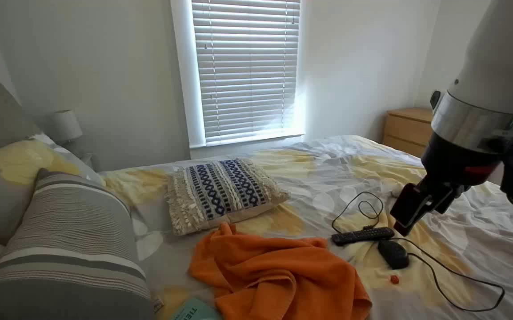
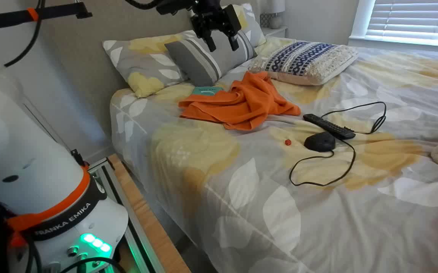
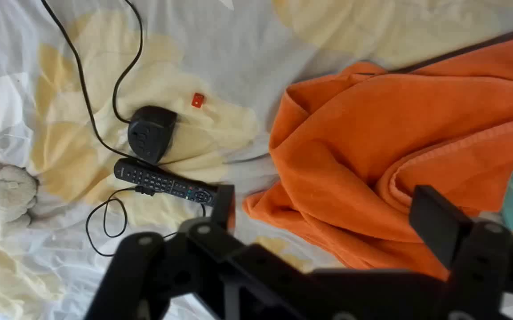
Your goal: Press a button on the alarm clock
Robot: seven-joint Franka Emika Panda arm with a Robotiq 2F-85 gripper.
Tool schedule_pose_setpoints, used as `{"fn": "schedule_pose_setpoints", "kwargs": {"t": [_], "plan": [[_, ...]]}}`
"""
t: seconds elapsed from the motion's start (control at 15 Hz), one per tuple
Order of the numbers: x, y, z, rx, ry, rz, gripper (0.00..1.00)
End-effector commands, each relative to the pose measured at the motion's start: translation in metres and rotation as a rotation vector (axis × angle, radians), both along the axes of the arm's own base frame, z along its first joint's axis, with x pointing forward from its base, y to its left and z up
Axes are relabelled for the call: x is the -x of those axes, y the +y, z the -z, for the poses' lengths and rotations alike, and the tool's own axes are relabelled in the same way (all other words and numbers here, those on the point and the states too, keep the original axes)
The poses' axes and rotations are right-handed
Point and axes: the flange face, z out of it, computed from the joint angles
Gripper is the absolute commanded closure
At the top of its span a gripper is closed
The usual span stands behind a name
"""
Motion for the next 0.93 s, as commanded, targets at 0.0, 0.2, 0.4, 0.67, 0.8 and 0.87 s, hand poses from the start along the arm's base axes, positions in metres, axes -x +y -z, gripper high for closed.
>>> {"fn": "schedule_pose_setpoints", "kwargs": {"t": [0.0,0.2,0.4,0.67,0.8,0.87], "plan": [[0.000,0.000,0.000,0.000,0.001,0.000,0.00],[0.000,0.000,0.000,0.000,0.001,0.000,0.00],[0.000,0.000,0.000,0.000,0.001,0.000,0.00],[-0.007,-0.007,0.002,-0.028,-0.013,0.013,0.00],[-0.017,-0.031,0.005,-0.033,-0.057,0.054,0.00],[-0.022,-0.046,0.008,-0.038,-0.067,0.075,0.00]]}}
